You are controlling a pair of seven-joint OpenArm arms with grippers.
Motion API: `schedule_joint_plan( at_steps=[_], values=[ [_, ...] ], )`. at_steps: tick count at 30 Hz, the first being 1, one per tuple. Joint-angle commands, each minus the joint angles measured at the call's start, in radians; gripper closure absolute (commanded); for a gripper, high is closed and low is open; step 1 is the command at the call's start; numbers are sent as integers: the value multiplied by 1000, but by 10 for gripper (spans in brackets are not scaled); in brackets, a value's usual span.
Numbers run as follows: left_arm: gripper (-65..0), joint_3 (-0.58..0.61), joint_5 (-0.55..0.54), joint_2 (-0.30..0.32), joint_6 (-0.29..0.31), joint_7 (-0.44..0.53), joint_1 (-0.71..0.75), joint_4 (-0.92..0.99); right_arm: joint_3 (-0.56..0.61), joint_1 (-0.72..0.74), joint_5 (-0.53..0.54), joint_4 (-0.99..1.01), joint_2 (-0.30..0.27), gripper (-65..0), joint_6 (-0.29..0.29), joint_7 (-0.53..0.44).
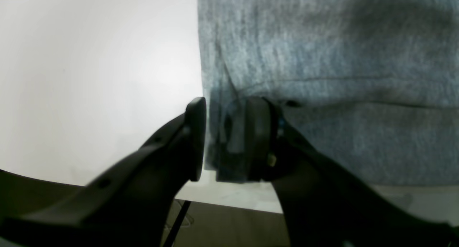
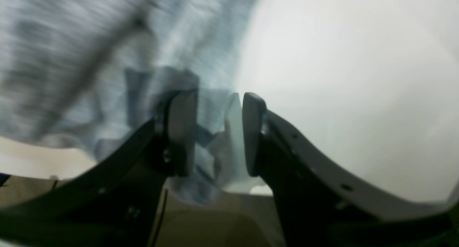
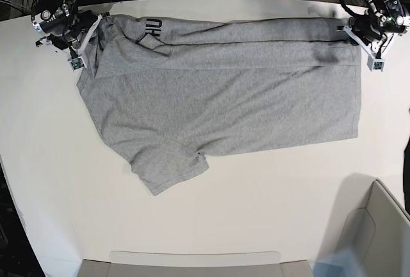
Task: Fold the T-shirt properly
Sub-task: 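Drag the grey T-shirt by its folded edge toward the arms' bases, then release the edge and move the right gripper to the hem corner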
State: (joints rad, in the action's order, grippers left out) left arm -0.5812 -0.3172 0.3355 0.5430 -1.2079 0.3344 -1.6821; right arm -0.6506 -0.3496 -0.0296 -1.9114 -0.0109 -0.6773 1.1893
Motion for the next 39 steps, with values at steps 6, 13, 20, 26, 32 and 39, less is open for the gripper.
schedule_joint_plan(
  at_steps=[6, 13, 20, 26, 32, 39],
  values=[
    [-193, -3, -1, 53, -4, 3, -28, -14, -50, 21, 1, -17, -19, -224, -21, -1],
    [-193, -9, -1, 72, -5, -2, -42, -16, -105, 40, 0, -21, -22, -224, -21, -2],
    [-191, -7, -3, 70, -4, 4, -47, -28, -208, 120, 3, -87, -21, -223, -21, -7],
    [-191, -3, -3, 37, -4, 4, -133, -86, -202, 266, 1, -86, -44, -223, -21, -2],
    [-191, -1, -3, -2, -4, 1, -215, -89, -8, 416, 0, 22, -71, -223, -21, -7],
    [-191, 69, -3, -17, -5, -2, -238, -92, 131, 620, -22, 292, -65, -223, -21, -67]
  ],
)
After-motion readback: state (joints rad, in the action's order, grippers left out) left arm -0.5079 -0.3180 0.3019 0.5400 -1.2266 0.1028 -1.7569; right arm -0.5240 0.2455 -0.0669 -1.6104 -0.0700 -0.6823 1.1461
